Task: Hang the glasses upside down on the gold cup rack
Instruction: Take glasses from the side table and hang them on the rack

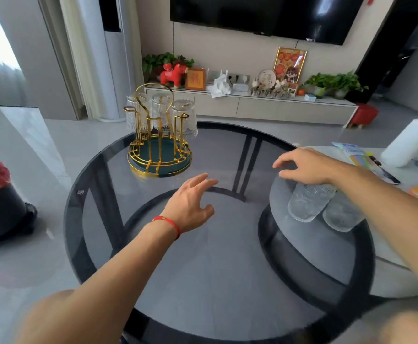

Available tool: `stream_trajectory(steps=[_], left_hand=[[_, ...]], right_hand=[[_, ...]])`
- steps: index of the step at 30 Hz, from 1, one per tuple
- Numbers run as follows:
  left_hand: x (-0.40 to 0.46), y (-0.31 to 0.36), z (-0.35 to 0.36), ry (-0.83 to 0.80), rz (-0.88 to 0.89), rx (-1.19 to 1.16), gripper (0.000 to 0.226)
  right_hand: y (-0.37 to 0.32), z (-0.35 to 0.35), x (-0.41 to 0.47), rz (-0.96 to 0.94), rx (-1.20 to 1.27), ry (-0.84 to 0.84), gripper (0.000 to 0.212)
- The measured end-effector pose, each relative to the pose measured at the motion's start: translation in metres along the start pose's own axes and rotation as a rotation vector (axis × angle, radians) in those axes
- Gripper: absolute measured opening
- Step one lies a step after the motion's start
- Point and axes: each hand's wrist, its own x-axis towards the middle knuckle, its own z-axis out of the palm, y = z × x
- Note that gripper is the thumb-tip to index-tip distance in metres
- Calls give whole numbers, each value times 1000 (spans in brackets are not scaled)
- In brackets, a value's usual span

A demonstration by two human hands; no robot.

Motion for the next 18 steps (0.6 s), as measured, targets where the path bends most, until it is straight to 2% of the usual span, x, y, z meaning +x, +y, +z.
stream_trajectory(steps=[2,5,7,11,14,16,18], left_hand=[[-7,10,14,-39,27,11,68],[-13,22,28,-74,51,-18,68],[-15,28,33,-78,75,-32,66],[-17,35,31,-13,132,-55,58],[-13,39,26,19,111,-165,45],[-10,44,20,-18,-25,-380,42],[-7,47,14,-124,-238,-818,50]], right_hand=[[18,2,-24,67,-75,-59,41],[33,10,-46,124,-101,-154,78],[37,16,-52,123,-104,-165,91],[23,19,-52,87,-104,-89,83],[-4,19,-48,13,17,32,71],[-27,21,-43,-27,200,107,62],[-51,25,-38,-47,437,118,60]])
